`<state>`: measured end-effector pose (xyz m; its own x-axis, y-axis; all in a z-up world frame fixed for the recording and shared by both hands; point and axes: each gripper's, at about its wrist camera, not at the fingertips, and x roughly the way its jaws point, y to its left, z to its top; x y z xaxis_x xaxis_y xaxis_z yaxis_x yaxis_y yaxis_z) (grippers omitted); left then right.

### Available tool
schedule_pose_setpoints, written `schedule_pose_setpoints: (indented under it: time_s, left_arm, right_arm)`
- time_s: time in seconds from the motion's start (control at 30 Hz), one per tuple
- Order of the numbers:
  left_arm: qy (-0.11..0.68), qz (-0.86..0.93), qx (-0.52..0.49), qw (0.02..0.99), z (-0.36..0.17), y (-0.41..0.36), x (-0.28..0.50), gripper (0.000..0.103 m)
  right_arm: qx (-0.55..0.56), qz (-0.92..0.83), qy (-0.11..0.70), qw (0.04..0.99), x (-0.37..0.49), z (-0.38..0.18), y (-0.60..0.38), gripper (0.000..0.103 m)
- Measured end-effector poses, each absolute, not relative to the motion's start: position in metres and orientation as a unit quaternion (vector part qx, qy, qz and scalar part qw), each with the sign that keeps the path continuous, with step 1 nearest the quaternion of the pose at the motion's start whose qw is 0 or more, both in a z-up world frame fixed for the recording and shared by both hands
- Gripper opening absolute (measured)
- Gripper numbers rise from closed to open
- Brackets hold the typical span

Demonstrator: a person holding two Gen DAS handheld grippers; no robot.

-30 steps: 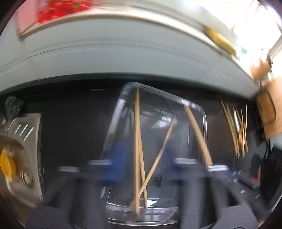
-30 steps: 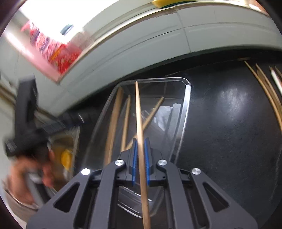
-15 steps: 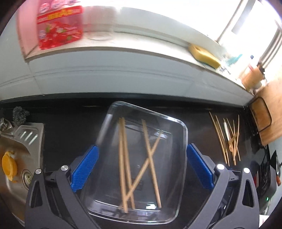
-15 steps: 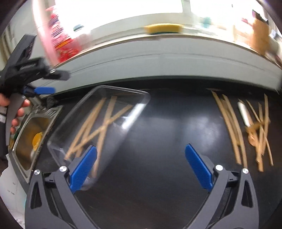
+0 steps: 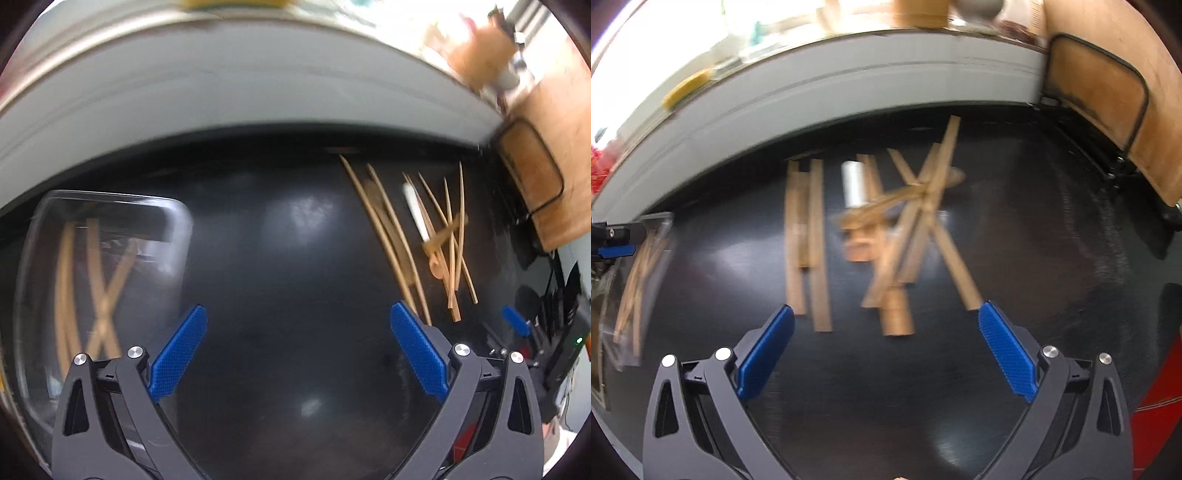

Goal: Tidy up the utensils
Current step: 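Move both open tools back over the remaining utensils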

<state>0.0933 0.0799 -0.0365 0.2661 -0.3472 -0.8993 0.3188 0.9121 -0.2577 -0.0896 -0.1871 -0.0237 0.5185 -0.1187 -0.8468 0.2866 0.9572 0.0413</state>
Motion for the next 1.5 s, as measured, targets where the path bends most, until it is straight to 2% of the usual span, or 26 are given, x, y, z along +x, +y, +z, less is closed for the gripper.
schedule_pose_setpoints:
  time_s: [0.23,0.43,0.93,1.17,1.4,1.5]
  left_arm:
    - [0.598,-0.193,0.005,0.777,-0.076,-0.007,0.099,0.097]
    - [0.618,-0.152,0.009,0.771,-0.098,-0.031,0.103,0.097]
    - [0.632,-0.076,-0.021,0.771,-0.116,-0.035,0.13,0.098]
    - [0.625,-0.046,-0.086,0.774,-0.118,-0.015,0.149,0.098]
    - [0.612,-0.02,-0.053,0.789,-0.121,-0.015,0.162,0.098]
    - [0.594,-0.001,0.009,0.804,-0.126,-0.031,0.161,0.098]
  right_arm:
    - [0.055,-0.113,0.494,0.861,-0.09,-0.043,-0.254,0.097]
    - [0.022,-0.078,0.519,0.851,-0.076,-0.063,-0.274,0.097]
    - [-0.007,-0.006,0.505,0.863,-0.044,-0.079,-0.274,0.097]
    - [-0.012,0.008,0.496,0.868,-0.026,-0.081,-0.272,0.098]
    - [-0.011,0.009,0.476,0.88,-0.014,-0.083,-0.28,0.098]
    - [-0.004,-0.003,0.475,0.88,-0.006,-0.083,-0.285,0.098]
